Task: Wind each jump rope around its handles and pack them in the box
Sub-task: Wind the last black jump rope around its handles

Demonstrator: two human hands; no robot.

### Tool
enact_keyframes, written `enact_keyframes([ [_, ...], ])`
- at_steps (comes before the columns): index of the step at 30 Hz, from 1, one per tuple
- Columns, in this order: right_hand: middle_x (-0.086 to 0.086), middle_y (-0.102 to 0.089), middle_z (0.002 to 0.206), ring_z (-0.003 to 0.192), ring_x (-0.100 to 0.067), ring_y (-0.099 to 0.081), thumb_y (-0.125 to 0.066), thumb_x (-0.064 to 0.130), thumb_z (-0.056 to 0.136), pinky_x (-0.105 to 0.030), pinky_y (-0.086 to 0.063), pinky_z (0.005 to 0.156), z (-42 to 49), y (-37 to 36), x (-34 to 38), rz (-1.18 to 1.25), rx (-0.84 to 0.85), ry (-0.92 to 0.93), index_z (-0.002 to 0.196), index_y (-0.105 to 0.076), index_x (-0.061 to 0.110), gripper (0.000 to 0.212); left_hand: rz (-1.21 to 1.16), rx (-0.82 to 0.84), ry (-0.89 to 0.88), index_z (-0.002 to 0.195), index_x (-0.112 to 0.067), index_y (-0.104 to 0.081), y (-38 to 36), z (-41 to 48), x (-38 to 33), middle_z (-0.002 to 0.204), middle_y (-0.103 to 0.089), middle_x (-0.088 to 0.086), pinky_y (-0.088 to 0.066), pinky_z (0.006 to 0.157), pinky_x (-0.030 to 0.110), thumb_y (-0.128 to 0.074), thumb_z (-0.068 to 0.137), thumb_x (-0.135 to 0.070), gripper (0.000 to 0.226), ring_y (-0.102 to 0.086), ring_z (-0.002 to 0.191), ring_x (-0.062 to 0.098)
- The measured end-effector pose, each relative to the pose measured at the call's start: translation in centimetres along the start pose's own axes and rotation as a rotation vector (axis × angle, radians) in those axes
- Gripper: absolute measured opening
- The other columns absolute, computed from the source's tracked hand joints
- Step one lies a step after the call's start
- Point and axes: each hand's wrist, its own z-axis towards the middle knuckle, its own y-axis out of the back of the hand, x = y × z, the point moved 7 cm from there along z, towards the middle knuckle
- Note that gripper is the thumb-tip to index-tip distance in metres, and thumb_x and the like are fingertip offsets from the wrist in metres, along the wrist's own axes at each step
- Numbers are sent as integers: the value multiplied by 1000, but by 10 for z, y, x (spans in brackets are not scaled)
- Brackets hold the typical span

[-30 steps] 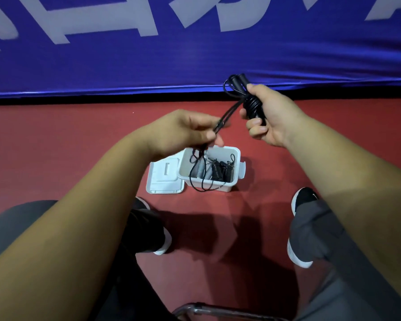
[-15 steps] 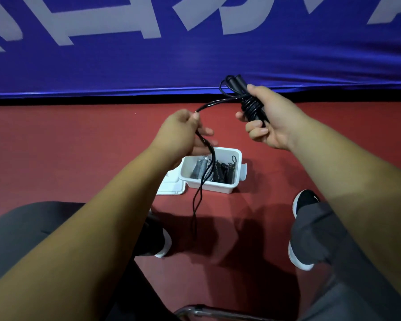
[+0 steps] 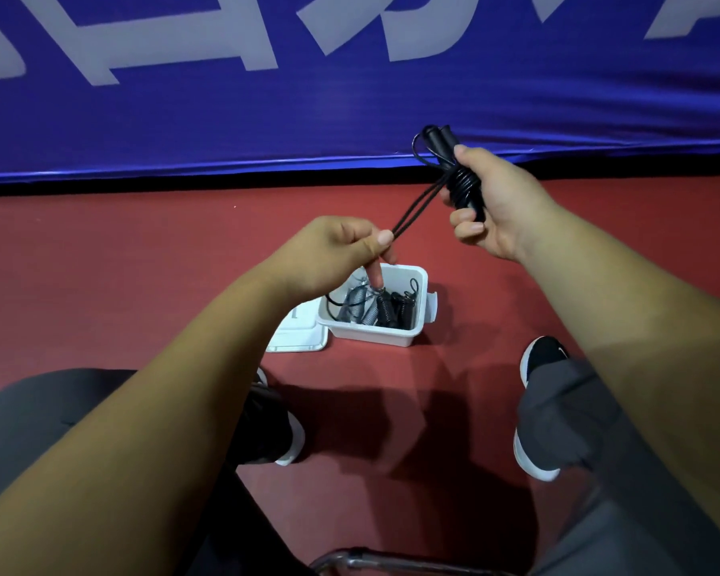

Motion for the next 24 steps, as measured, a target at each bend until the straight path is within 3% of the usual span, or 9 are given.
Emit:
enact_keyframes([
  [3, -2, -59, 74, 51, -11, -29, -64, 48, 101, -19, -18, 41, -6, -4, 4, 7, 74, -19, 100, -57, 25, 24, 111, 31, 70, 103, -25, -76, 2, 4, 14, 85, -79, -6, -42, 71, 31, -52, 109, -39, 28, -50, 71, 17],
  [6, -1, -58, 76, 51, -10, -28, -66, 52, 99, -20, -17, 40, -17, -15, 4, -55, 186, -49, 105, -57, 26, 28, 234, 84, 147, 110, -28, -76, 3, 8, 29, 88, -79, -14, -43, 66, 20, -52, 110, -33, 24, -51, 62, -3],
  [10, -2, -60, 80, 53, -9, -27, -74, 46, 95, -19, -17, 39, -26, -29, -1, -95, 266, -61, 107, -58, 26, 29, 286, 56, 200, 105, -26, -78, 2, 12, 40, 88, -80, -14, -47, 63, 22, -57, 107, -29, 21, -56, 65, 2],
  [13, -3, -60, 81, 52, -7, -27, -71, 39, 98, -17, -18, 36, -29, -33, 0, -69, 273, -69, 103, -56, 25, 21, 196, -2, 233, 98, -14, -76, 2, 17, 43, 86, -80, 0, -52, 67, 27, -57, 107, -21, 22, -63, 65, 12],
  [16, -2, -59, 81, 49, -5, -26, -69, 41, 100, -16, -18, 33, -32, -38, 1, -45, 306, -90, 105, -53, 25, 23, 120, -71, 238, 90, -7, -66, 2, 19, 42, 74, -74, 12, -49, 56, 27, -50, 109, -15, 27, -70, 58, 21],
  [19, -1, -59, 82, 47, -3, -25, -66, 46, 100, -14, -18, 32, -36, -45, 0, -31, 379, -122, 105, -53, 26, 25, 63, -138, 256, 88, -6, -59, 3, 21, 40, 70, -66, 18, -49, 55, 31, -44, 111, -14, 28, -75, 66, 37],
  [22, 1, -58, 83, 46, -2, -24, -63, 50, 100, -13, -14, 35, -43, -51, -1, 5, 468, -171, 100, -54, 26, 26, 47, -203, 249, 92, -2, -58, 8, 21, 34, 72, -66, 25, -52, 57, 38, -41, 110, -14, 27, -75, 64, 39],
  [24, 3, -57, 83, 44, -1, -24, -60, 52, 99, -13, -12, 35, -49, -54, -3, 7, 533, -214, 97, -53, 25, 28, 82, -228, 209, 93, -1, -58, 11, 21, 25, 74, -69, 26, -53, 51, 31, -42, 109, -12, 25, -75, 62, 37],
])
